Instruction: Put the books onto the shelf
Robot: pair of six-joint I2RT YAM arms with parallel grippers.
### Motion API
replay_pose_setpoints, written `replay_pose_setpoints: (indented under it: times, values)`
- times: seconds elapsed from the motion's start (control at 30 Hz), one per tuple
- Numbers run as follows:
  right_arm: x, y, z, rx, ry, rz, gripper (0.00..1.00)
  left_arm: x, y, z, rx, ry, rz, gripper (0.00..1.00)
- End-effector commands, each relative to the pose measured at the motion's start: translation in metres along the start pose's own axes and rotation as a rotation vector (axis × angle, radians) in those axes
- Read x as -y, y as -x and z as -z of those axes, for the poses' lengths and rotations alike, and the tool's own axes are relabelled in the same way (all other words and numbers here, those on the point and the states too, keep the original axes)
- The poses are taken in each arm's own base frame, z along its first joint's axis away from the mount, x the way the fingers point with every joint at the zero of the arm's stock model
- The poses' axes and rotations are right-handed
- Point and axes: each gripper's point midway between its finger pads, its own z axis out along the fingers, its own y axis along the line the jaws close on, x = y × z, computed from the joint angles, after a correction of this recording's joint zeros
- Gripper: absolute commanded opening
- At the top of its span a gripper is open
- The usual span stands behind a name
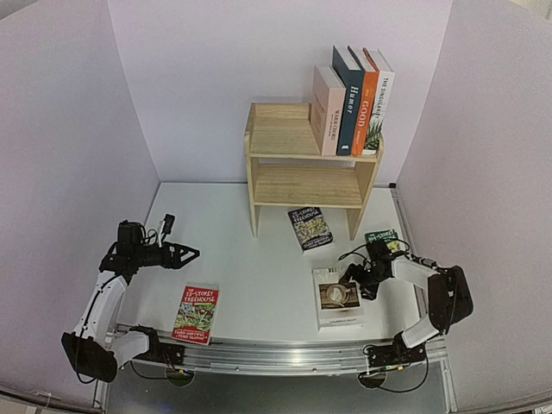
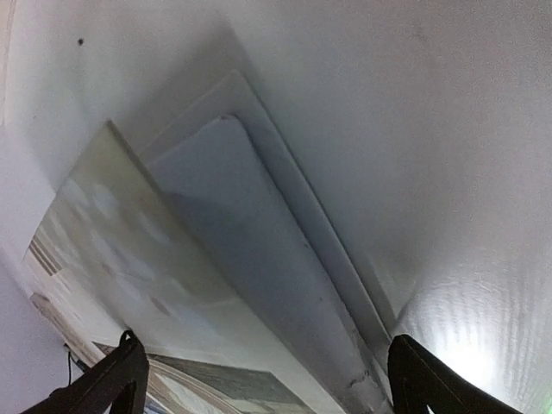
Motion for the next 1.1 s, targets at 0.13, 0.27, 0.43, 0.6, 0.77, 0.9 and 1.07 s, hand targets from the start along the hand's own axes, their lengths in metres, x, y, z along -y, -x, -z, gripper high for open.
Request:
replay_pose_setpoints:
  times: [0.13,0.27,0.43,0.6,0.77,0.9,1.07]
  values:
    - [-0.046,-0.015,-0.021,-0.106,0.302,0.034,0.23,0.004,0.005,-0.006,-0.001,-0.024,-0.043,0.99]
    - [-0.072,-0.028,-0.034,-0.128,0.321,0.142,0.00,0.002,-0.017,-0.023,-0.099,-0.020,-0.073,0.98]
    - [-0.118,-0.040,-0.041,-0.081,0.320,0.340,0.00,-0.002,-0.050,-0.040,-0.269,-0.040,-0.123,0.98]
    - [-0.188,-0.073,-0.019,-0.015,0.431,0.628,0.00,-0.005,-0.062,-0.048,-0.414,-0.116,-0.176,1.00]
    - [-0.233,-0.103,0.003,0.045,0.521,0.854,0.00,-0.029,-0.066,-0.067,-0.597,-0.187,-0.266,1.00]
    - [-0.251,-0.120,0.007,0.091,0.534,0.986,0.00,-0.032,-0.056,-0.087,-0.678,-0.312,-0.280,1.00]
    - [-0.269,-0.133,0.018,0.137,0.568,1.111,0.00,-0.005,-0.051,-0.103,-0.704,-0.461,-0.412,1.00]
